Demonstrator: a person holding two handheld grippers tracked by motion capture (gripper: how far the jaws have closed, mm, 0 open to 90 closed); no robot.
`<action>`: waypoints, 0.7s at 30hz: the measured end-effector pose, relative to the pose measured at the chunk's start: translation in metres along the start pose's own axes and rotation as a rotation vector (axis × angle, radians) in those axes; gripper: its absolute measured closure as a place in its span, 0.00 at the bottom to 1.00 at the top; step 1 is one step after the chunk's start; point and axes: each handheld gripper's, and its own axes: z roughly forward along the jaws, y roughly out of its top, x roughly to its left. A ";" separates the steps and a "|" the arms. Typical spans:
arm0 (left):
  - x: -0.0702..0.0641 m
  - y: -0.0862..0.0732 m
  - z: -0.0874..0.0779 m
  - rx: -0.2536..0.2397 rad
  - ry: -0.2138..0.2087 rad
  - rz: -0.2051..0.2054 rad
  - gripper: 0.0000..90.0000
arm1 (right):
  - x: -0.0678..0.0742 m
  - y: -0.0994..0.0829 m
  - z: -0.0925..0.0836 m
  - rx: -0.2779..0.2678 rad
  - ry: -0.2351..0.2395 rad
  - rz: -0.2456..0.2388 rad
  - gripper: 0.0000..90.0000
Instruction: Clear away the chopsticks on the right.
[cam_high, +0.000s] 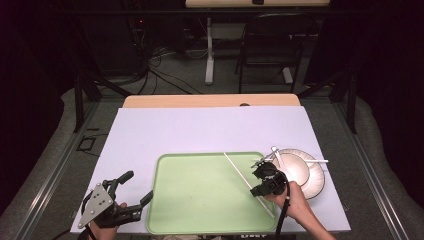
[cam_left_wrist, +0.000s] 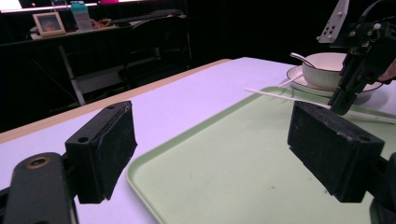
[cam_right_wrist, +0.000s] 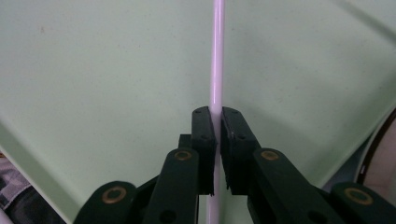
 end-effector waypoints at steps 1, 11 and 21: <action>0.000 0.000 0.000 0.000 0.000 0.000 0.17 | 0.000 0.000 0.000 0.000 0.000 0.000 0.94; 0.000 0.000 0.000 0.003 0.000 -0.005 0.17 | 0.005 -0.005 0.010 0.031 -0.070 -0.020 0.91; 0.000 0.000 0.000 0.003 0.000 -0.003 0.17 | 0.013 -0.004 0.005 0.040 -0.087 -0.109 0.62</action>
